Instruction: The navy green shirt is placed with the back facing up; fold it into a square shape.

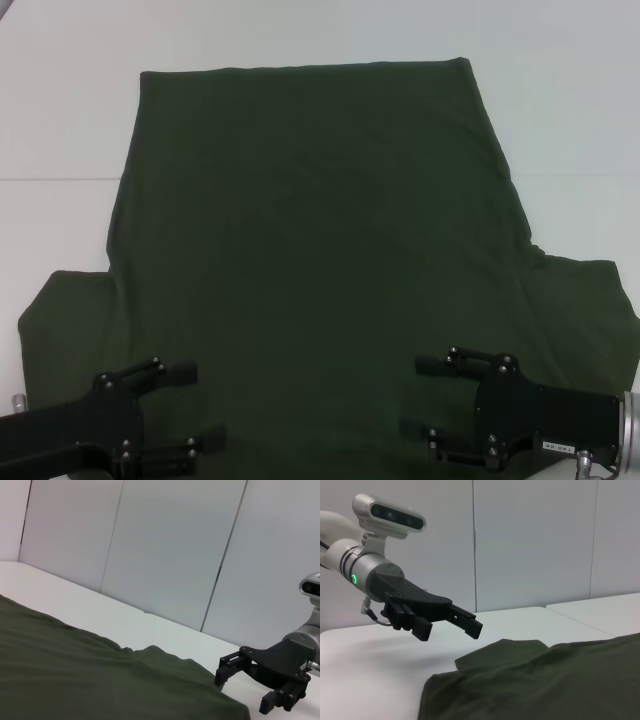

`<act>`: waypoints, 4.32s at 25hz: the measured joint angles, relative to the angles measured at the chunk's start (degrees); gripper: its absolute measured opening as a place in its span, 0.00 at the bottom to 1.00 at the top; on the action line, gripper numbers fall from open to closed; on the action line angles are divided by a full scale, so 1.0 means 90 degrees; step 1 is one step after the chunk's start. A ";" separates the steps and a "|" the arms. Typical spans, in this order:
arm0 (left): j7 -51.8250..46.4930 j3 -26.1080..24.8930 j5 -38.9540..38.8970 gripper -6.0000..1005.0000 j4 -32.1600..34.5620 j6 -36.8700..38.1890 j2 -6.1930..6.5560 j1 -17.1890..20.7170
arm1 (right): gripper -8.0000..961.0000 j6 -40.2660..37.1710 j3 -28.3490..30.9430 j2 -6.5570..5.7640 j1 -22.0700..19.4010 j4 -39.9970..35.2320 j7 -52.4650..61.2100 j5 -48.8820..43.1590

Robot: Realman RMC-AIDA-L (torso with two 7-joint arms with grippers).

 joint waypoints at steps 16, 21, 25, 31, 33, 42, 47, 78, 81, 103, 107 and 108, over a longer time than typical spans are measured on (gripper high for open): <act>-0.0160 -0.0286 -0.0008 0.93 0.0000 0.0005 -0.0013 -0.0008 | 0.78 0.0000 0.0000 0.0000 -0.0001 0.0000 0.0000 0.0000; -0.0937 -0.0644 -0.0049 0.93 0.0000 0.0007 -0.0004 -0.0067 | 0.78 -0.0007 0.0015 -0.0009 0.0014 -0.0030 0.0005 0.0000; -0.2688 -0.0765 -0.0155 0.93 0.0044 -0.0017 0.0101 -0.0219 | 0.78 -0.0007 0.0020 -0.0009 0.0016 -0.0076 0.0009 0.0000; -0.5278 -0.0720 -0.0099 0.93 0.0070 -0.0438 0.0506 -0.0417 | 0.78 -0.0007 0.0017 -0.0010 0.0021 -0.0135 0.0019 0.0000; -0.5981 -0.0638 -0.0087 0.93 0.0075 -0.0661 0.0697 -0.0425 | 0.78 -0.0017 -0.0004 -0.0002 0.0028 -0.0140 0.0041 0.0000; -0.8048 0.0109 0.1116 0.93 0.1117 -0.1295 0.1032 -0.0530 | 0.78 -0.0115 -0.0011 -0.0005 0.0036 -0.0147 0.0087 0.0000; -0.8737 0.0521 0.2054 0.92 0.1579 -0.1616 0.1012 -0.0693 | 0.78 -0.0138 -0.0007 -0.0002 0.0036 -0.0156 0.0088 0.0000; -0.9075 0.0987 0.3058 0.92 0.0996 -0.2650 0.0997 -0.1074 | 0.78 -0.0147 0.0010 0.0000 0.0115 -0.0166 0.0088 0.0000; -0.9057 0.0987 0.3030 0.92 0.0996 -0.2650 0.0994 -0.1071 | 0.78 -0.0147 0.0010 0.0000 0.0115 -0.0166 0.0088 0.0000; -0.8944 0.0952 0.2981 0.92 0.0740 -0.2640 0.0999 -0.1205 | 0.78 -0.0157 0.0010 0.0009 0.0118 -0.0166 0.0088 0.0000; -0.8932 0.0943 0.2965 0.92 0.0674 -0.2639 0.0989 -0.1262 | 0.78 -0.0157 0.0010 0.0010 0.0122 -0.0166 0.0088 0.0000; -0.8927 0.0944 0.2964 0.92 0.0634 -0.2650 0.0991 -0.1277 | 0.78 -0.0157 0.0010 0.0010 0.0122 -0.0166 0.0088 0.0000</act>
